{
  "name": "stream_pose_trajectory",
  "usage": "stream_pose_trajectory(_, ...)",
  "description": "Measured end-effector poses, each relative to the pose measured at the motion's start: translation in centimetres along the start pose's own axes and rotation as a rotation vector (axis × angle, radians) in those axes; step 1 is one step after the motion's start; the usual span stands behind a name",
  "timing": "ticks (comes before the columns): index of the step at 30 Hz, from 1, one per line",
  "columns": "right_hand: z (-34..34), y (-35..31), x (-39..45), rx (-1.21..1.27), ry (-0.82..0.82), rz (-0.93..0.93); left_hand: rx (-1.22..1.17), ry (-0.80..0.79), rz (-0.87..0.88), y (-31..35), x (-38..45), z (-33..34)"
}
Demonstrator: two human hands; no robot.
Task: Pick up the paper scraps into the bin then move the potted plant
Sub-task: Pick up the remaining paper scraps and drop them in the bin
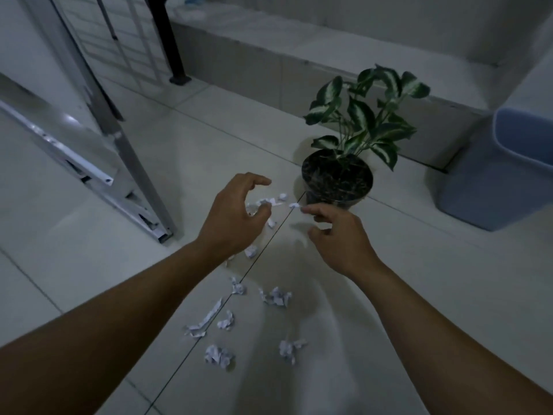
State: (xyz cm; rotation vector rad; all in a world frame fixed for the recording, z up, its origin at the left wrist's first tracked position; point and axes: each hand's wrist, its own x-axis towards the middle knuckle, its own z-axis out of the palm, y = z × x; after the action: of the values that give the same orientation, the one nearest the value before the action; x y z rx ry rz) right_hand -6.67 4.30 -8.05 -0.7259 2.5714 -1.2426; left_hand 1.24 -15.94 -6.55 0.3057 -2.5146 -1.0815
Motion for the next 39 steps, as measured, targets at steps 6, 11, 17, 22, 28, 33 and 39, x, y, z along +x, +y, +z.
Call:
stream_pose_trajectory(6, 5.5, 1.8, 4.0, -0.348, -0.180, -0.074, 0.057, -0.013, -0.099, -6.5, 2.1, 2.8)
stream_pose_trajectory(11, 8.3, 2.6, 8.0, -0.562, -0.266, -0.048, 0.182, -0.153, -0.172, -10.6, 3.6, 6.0)
stream_pose_trajectory(17, 11.9, 5.2, 10.5, -0.654, -0.267, -0.009, 0.170, -0.188, -0.160, -12.7, 2.5, 8.2)
stream_pose_trajectory(22, 12.4, 4.5, 10.7, -0.445, -0.078, -0.206, 0.076, -0.066, -0.100, -13.0, 0.9, 7.1)
stream_pose_trajectory(28, 12.9, 5.0, 11.8, -0.502, -0.226, -0.224, 0.045, -0.080, -0.103, -13.5, 0.2, 5.7)
stream_pose_trajectory(33, 11.2, 6.1, 10.2, -0.433, -0.175, -0.348, -0.013, -0.095, -0.137, -13.2, -2.0, 4.7)
stream_pose_trajectory(39, 11.7, 6.0, 8.6, -0.466, -0.311, -0.234, 0.011, -0.213, -0.108, -12.3, -4.4, 5.0)
